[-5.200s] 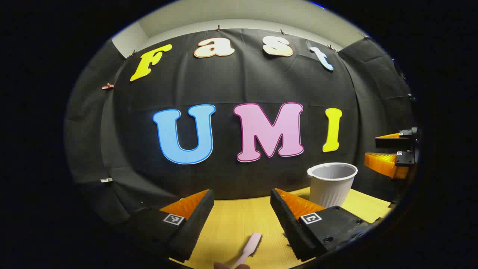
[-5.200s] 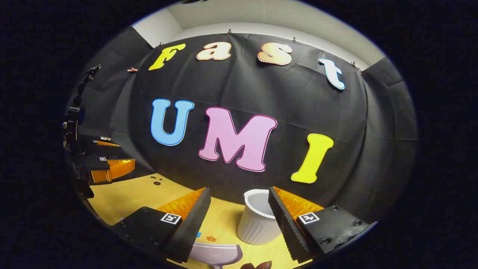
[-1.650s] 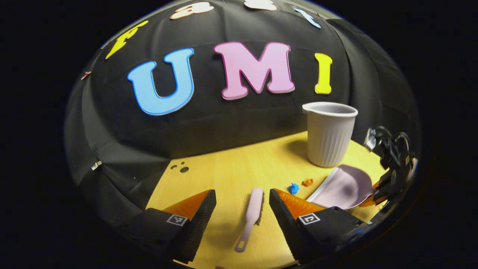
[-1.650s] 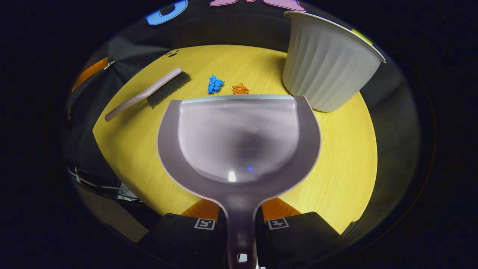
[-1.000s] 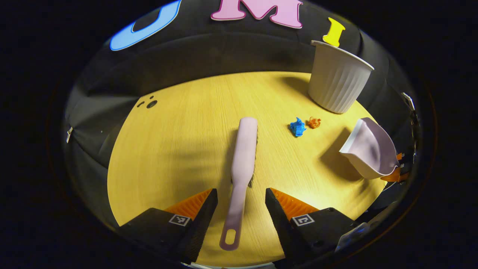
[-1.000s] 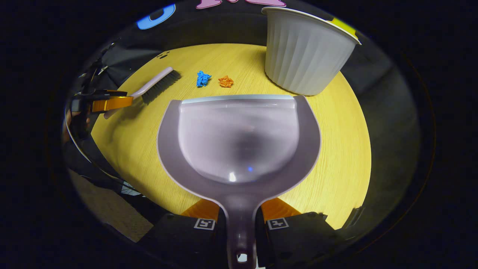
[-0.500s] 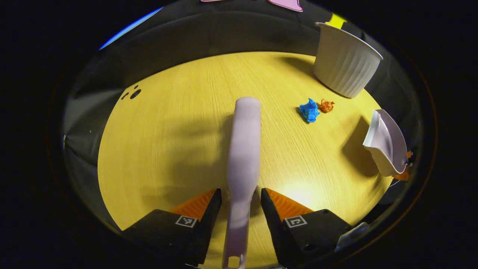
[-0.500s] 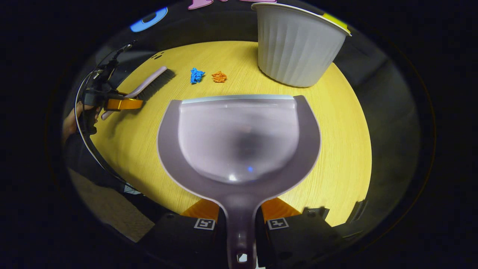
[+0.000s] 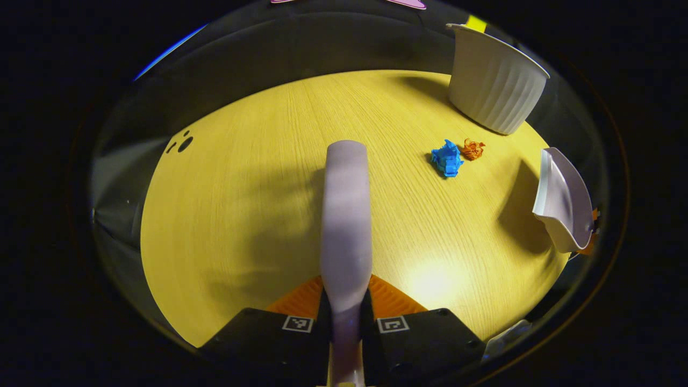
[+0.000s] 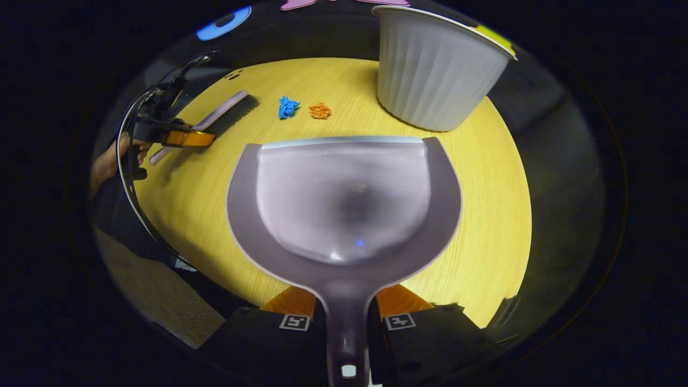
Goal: Pick up the small broom and dustpan from the desktop, sweep the trash into the dustpan with the broom, and then empty the trash into the garbage bin.
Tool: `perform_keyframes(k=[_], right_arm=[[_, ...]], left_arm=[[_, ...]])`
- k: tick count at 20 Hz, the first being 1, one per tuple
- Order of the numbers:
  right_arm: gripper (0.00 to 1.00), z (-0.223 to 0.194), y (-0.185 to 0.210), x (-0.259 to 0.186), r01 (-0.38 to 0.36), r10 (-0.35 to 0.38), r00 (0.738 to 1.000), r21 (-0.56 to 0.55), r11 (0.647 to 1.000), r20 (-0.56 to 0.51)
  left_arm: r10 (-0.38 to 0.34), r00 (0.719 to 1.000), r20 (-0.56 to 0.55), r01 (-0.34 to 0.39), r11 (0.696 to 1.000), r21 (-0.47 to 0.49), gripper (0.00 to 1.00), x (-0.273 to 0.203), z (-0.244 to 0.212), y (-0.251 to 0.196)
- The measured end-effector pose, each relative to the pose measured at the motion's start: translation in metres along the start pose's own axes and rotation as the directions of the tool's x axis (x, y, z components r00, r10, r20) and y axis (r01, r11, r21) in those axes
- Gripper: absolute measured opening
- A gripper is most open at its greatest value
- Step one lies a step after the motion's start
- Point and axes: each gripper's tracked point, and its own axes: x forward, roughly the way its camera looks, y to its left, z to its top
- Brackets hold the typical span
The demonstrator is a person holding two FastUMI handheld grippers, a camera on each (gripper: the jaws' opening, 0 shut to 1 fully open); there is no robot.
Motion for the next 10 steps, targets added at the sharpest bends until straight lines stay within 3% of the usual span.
perform_keyframes(k=[1, 2, 5, 10], right_arm=[[0.35, 0.004, -0.002, 0.0, -0.007, 0.006, 1.0, -0.025, 1.0, -0.019], [0.31, 0.008, -0.004, -0.001, -0.012, 0.01, 0.999, -0.047, 0.999, -0.04], [0.35, 0.014, -0.009, 0.002, -0.041, 0.03, 0.992, -0.095, 0.995, -0.12], [0.35, 0.018, -0.01, 0.011, -0.073, 0.041, 0.979, -0.156, 0.985, -0.199]], left_arm=[[0.022, 0.999, 0.029, -0.022, 1.0, 0.005, 0.27, -0.001, 0.009, 0.003], [0.031, 0.998, 0.062, -0.033, 0.999, 0.018, 0.27, -0.004, 0.02, 0.002], [-0.018, 0.992, 0.128, 0.007, 0.997, 0.08, 0.28, -0.007, 0.051, -0.017], [-0.071, 0.99, 0.12, 0.051, 0.986, 0.16, 0.28, 0.0, 0.086, -0.046]])
